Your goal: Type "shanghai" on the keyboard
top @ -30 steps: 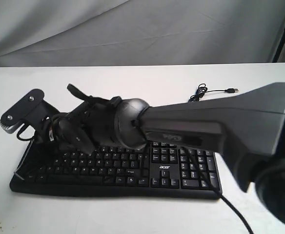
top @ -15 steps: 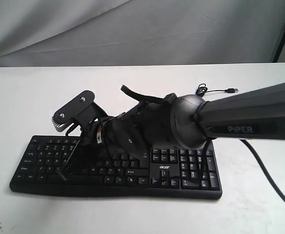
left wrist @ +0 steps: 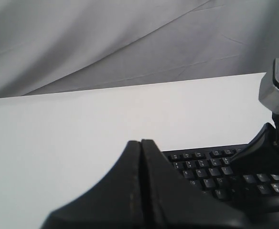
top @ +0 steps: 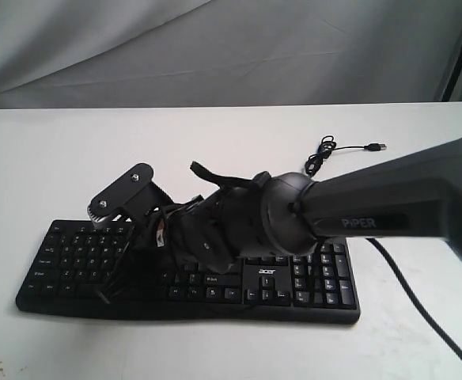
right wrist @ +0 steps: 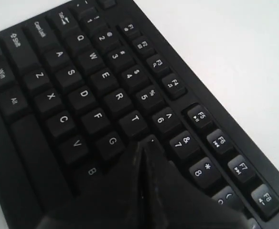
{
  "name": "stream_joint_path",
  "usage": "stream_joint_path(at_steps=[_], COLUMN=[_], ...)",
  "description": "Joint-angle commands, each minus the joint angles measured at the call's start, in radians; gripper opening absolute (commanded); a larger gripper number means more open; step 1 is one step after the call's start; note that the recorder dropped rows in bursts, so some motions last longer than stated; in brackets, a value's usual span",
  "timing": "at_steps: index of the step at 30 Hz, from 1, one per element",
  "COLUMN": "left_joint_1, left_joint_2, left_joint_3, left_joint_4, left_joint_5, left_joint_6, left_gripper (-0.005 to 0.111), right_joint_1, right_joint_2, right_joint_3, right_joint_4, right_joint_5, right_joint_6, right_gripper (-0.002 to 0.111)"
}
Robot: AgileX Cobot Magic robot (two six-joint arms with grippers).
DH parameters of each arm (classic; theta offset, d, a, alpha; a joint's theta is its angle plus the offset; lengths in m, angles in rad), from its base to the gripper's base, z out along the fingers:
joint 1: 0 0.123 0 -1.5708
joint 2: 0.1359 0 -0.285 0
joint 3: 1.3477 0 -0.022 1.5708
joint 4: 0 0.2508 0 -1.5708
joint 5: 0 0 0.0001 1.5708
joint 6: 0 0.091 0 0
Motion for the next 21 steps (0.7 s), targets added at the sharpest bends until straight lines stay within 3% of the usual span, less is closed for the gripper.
stream_joint_path(at_steps=[1,21], left_joint_1=[-0.006,-0.006], left_joint_2=[-0.003,-0.003], left_joint_3=[0.004,0.004], left_joint_4=[0.005,0.005], left_joint_5=[-0.006,-0.006], left_joint_6=[-0.003,-0.003], left_gripper=[0.000,0.000], right_joint_1=[0.017,0.014], right_joint_2=[0.008,0.008], right_joint_3=[0.005,0.005], right_joint_4=[0.005,0.005], right_joint_5=[-0.050,-0.049], right_joint_6=[-0.012,-0.012], right_gripper=[0.000,0.000])
